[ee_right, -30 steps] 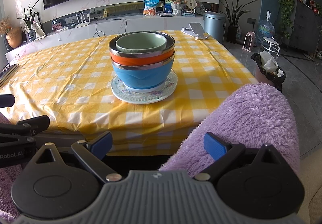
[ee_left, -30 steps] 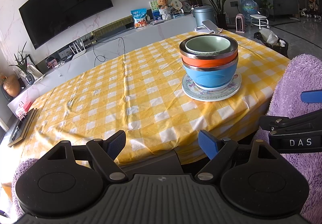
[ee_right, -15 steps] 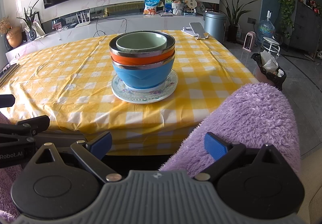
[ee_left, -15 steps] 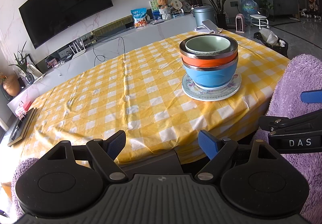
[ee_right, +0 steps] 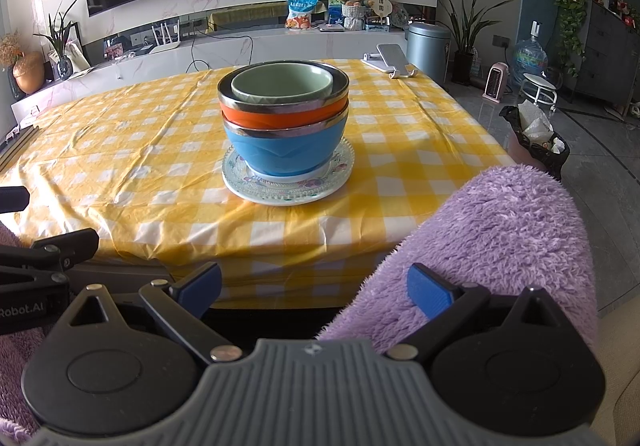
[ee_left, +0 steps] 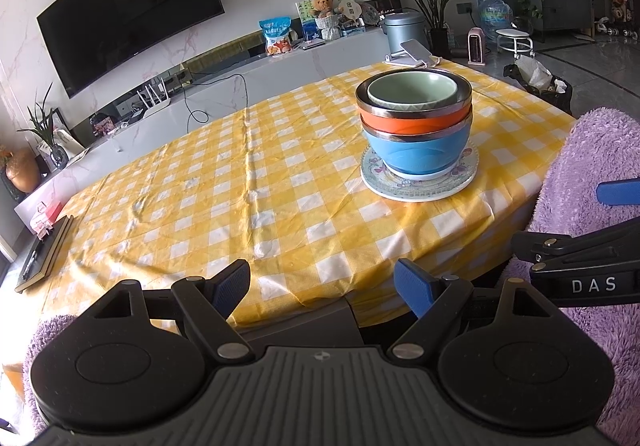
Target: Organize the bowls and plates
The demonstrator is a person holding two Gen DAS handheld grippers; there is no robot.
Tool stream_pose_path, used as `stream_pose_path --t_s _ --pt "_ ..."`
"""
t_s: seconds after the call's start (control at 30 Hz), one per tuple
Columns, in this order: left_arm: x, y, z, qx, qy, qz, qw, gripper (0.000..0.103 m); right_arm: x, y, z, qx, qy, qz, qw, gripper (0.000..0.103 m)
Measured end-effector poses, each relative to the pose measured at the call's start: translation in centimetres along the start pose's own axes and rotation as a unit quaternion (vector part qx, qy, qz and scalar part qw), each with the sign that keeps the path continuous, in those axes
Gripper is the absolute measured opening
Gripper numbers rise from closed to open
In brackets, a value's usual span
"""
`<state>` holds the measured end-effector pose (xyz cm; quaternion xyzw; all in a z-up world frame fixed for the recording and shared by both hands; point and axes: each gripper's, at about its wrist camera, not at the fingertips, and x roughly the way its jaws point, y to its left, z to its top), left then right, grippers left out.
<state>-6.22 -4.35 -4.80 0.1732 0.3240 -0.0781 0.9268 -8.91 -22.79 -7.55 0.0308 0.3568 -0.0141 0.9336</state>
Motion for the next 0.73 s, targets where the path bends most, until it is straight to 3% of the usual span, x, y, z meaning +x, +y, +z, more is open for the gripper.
stream_pose_path --t_s 0.73 --pt "-0.20 0.29 0.11 -0.003 -0.007 -0.002 1.0000 0.096 -0.06 0.00 0.01 -0.001 0.001 0.000 1.000 0.098"
